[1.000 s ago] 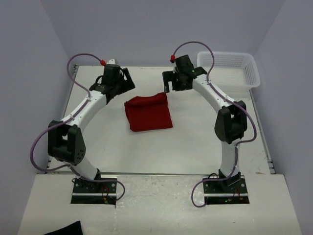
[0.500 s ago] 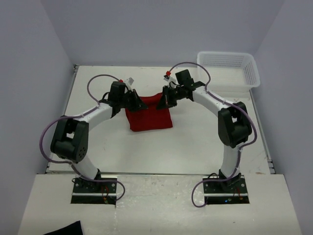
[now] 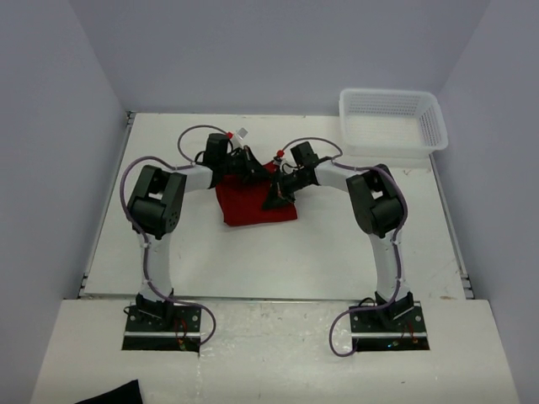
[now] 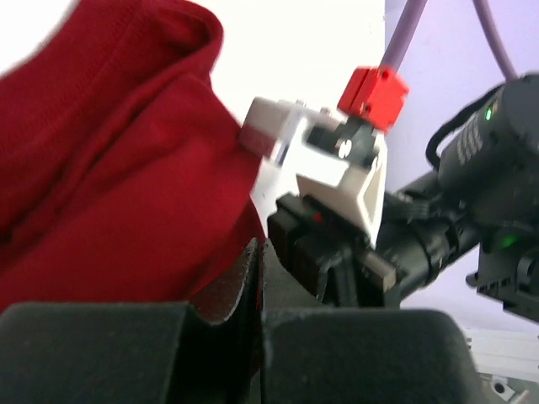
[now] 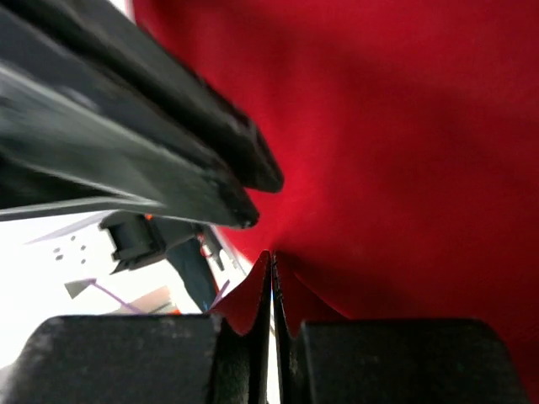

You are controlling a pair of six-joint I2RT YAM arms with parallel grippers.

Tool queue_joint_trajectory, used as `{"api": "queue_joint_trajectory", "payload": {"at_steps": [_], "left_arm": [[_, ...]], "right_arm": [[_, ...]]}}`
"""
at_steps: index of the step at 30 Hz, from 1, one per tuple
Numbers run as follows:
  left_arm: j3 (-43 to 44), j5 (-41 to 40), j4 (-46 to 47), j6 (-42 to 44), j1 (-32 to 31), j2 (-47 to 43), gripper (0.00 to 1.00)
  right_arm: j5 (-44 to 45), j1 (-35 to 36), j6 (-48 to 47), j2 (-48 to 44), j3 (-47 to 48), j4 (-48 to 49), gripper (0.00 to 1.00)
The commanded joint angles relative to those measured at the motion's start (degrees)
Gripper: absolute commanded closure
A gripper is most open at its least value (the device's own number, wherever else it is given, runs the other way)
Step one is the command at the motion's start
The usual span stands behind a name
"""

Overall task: Fold and stack the t-shirts
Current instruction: Smooth out wrinkles on the folded tshirt

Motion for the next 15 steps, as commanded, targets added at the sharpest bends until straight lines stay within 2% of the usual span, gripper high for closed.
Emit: {"api": "queue_joint_trajectory", "payload": {"at_steps": [1,4,15], "left_arm": [[4.06,4.72,6.08,-3.63,0.53,3.63,1.0],[7.4,5.16,5.47,-3.46,0.71,6.53,1.0],[25.76,8.24,-0.77,-1.08,5.98,18.92,1.0]], "right_arm": [[3.76,1.18,2.15,0.53,2.29,-2.15,1.0],[8.06,2.06,2.41,0.53,1.5,-3.21,1.0],[10.37,4.53,6.98,0.62,-6.49,2.85,1.0]]}}
